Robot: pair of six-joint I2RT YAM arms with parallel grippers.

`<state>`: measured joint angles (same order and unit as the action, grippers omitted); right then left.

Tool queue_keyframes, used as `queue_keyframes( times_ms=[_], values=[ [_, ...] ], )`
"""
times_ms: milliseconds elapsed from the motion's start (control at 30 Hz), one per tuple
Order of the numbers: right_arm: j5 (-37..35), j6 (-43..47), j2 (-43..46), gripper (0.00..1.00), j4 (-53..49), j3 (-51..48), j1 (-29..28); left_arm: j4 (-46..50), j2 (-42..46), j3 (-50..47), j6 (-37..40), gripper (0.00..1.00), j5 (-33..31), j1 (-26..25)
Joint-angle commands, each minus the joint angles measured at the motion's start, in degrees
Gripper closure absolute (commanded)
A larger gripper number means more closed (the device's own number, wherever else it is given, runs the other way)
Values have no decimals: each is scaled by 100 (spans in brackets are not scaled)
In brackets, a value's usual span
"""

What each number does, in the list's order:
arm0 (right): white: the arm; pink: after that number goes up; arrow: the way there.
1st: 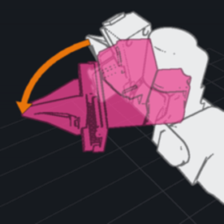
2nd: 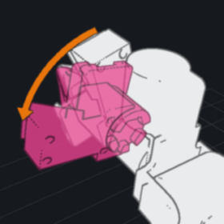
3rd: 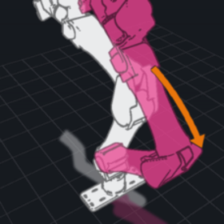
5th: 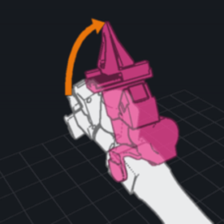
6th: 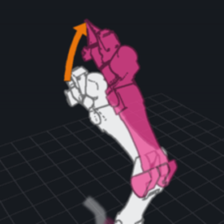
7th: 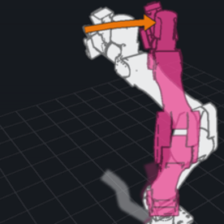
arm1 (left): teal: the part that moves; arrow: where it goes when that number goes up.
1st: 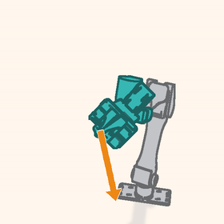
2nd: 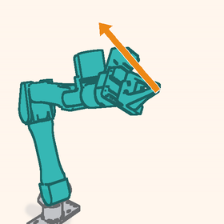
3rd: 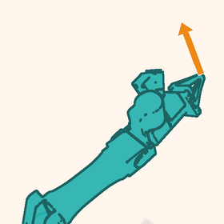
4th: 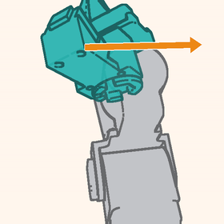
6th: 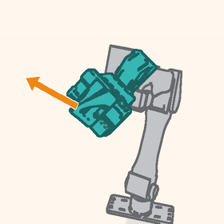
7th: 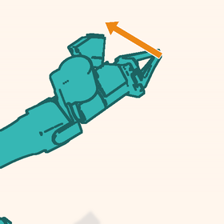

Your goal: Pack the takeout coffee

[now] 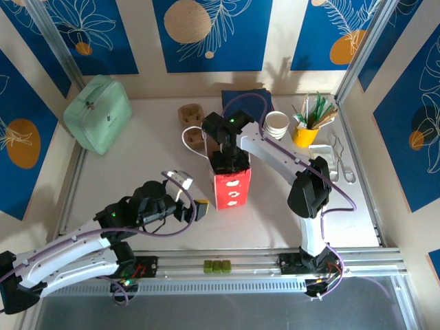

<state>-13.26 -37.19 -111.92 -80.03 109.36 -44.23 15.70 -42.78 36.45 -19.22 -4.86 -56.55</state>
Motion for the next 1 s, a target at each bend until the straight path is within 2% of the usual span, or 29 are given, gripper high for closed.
queue_keyframes(
  times_ms=[0, 967],
  values=[
    [78, -114, -59, 37, 50, -81, -33, 38, 112, -69, -71, 3, -85, -40],
    [153, -100, -189, 37, 40, -152, -7, 73, 148, -83, -108, 3, -119, -40]
  ],
)
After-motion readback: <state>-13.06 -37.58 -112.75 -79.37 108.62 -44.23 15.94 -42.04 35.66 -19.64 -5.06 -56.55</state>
